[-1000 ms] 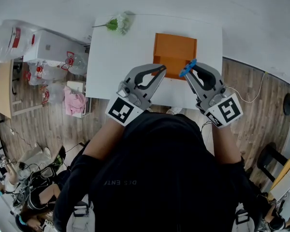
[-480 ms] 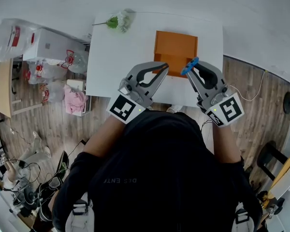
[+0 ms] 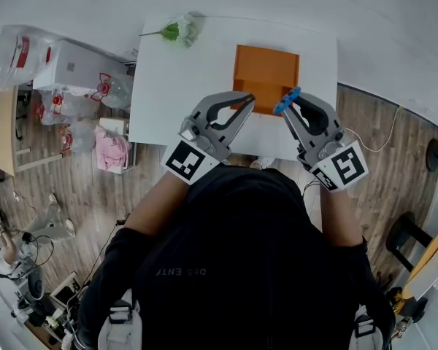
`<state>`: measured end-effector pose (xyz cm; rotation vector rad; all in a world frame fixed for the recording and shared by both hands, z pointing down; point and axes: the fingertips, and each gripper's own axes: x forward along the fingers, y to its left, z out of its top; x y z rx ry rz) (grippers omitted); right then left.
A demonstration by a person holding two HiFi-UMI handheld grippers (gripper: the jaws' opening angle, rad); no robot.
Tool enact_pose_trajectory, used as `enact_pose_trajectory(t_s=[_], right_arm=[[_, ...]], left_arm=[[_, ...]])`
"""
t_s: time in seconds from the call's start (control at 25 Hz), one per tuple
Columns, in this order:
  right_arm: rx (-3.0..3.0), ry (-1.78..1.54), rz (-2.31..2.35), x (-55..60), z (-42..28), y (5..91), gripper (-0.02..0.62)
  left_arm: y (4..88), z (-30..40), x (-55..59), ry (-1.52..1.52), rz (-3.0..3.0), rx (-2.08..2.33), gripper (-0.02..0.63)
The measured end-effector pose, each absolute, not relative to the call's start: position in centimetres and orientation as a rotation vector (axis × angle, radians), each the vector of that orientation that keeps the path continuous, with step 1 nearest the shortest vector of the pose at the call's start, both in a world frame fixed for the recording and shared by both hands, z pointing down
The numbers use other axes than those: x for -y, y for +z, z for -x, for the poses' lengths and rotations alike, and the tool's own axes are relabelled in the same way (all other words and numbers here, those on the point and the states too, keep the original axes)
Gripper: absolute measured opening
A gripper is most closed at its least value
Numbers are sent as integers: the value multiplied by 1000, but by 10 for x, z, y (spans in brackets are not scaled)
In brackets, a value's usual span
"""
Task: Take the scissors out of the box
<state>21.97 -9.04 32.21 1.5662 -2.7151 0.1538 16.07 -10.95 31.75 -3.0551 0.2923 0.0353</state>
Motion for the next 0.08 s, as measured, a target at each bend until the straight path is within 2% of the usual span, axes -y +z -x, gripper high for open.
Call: enact_pose_trajectory(t_s=[0.08], right_arm=[[2715,154,-1567,91,-219,323,83]], left_arm=[[317,-161,110,45,3051,-290,20]])
